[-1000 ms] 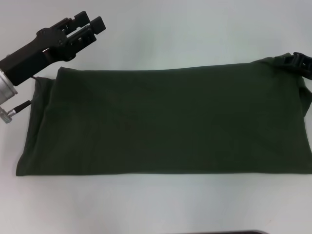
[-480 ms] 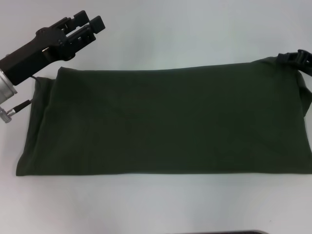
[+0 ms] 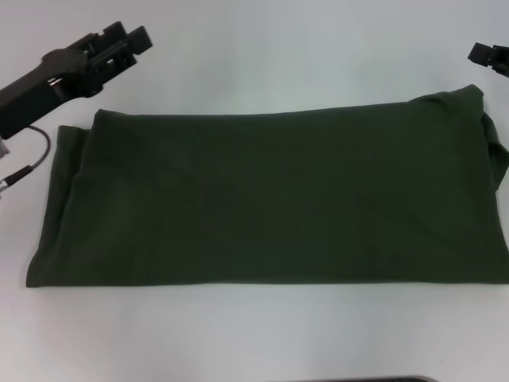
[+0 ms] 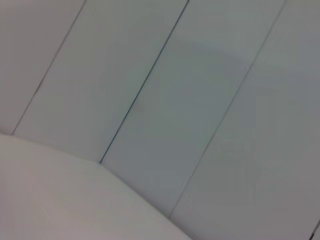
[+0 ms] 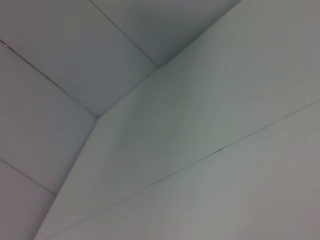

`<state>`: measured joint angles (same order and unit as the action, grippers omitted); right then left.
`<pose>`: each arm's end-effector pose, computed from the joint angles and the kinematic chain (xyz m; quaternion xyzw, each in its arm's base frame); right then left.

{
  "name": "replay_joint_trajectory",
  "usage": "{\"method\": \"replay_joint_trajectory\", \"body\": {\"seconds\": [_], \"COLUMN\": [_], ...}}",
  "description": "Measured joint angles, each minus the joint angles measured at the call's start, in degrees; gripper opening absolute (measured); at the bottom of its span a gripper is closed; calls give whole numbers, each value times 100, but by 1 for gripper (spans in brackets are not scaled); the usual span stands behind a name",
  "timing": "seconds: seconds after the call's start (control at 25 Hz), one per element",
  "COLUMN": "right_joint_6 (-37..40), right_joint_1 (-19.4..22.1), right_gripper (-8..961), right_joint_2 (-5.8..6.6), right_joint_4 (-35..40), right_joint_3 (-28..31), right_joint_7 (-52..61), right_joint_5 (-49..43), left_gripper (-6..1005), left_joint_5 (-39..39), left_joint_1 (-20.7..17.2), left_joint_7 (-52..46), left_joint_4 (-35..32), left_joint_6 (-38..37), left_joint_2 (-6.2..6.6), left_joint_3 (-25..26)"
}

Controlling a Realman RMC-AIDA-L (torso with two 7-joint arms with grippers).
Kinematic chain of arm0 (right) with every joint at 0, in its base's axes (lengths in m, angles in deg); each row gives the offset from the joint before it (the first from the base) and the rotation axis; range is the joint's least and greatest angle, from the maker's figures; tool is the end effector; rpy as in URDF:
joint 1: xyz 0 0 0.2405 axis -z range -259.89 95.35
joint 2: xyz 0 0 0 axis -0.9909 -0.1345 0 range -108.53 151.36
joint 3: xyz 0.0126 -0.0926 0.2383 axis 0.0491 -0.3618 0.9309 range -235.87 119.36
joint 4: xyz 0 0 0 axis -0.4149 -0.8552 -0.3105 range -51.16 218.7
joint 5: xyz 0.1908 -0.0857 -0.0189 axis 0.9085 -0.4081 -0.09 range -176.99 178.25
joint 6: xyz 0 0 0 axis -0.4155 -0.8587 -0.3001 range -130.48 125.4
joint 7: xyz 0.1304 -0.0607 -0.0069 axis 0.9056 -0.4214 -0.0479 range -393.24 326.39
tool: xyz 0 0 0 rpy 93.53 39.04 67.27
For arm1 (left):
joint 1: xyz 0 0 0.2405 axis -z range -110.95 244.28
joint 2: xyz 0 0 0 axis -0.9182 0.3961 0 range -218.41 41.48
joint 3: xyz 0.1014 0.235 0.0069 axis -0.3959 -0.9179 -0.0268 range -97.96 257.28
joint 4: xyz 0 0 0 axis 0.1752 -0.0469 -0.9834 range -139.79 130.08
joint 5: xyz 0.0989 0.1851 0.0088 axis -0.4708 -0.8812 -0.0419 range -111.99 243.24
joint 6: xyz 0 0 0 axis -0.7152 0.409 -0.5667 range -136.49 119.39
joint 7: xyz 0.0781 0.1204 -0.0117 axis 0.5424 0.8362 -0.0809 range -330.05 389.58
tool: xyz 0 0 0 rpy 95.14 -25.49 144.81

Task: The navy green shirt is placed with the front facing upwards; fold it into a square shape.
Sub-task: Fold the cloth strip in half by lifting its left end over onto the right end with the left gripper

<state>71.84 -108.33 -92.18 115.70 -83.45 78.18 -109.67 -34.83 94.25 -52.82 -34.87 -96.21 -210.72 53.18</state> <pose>0.3464 0.3435 0.0678 -0.7077 0.5612 0.3386 0.2638 -0.2719 0.3279 0.0084 -0.8082 -0.3427 -0.4298 0.2115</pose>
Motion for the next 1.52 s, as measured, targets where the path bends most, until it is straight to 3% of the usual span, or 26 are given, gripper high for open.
{"method": "replay_joint_trajectory", "body": {"seconds": [0.48,0.56,0.72,0.8,1.0,1.16,1.52], "right_joint_6": [813,812,841,897,935,933,899], "right_joint_1": [-78,-80,-82,-83,-92,-71,-58], "right_gripper": [237,320,487,735,753,757,756], "right_joint_2": [76,85,117,134,148,154,164], "right_joint_4": [289,289,289,289,291,301,330], "right_joint_3": [-46,-40,-48,-47,-8,8,53], "right_joint_7": [-40,-8,115,155,221,249,252], "right_joint_5": [-19,-21,-24,-24,-10,1,8], "left_gripper": [621,622,726,778,896,893,888], "left_joint_5": [-720,-910,-1365,-1566,-1935,-2172,-3002], "left_joint_1": [-351,-401,-439,-438,-413,-413,-254], "left_joint_7": [-1347,-1589,-1938,-2086,-2389,-2466,-2892], "left_joint_4": [-762,-929,-1257,-1377,-1616,-1640,-1609], "left_joint_6": [21,8,-8,1,26,217,543], "left_joint_2": [293,325,333,341,459,575,688], "left_joint_3": [-140,-144,-147,-145,-138,-125,-162]}}
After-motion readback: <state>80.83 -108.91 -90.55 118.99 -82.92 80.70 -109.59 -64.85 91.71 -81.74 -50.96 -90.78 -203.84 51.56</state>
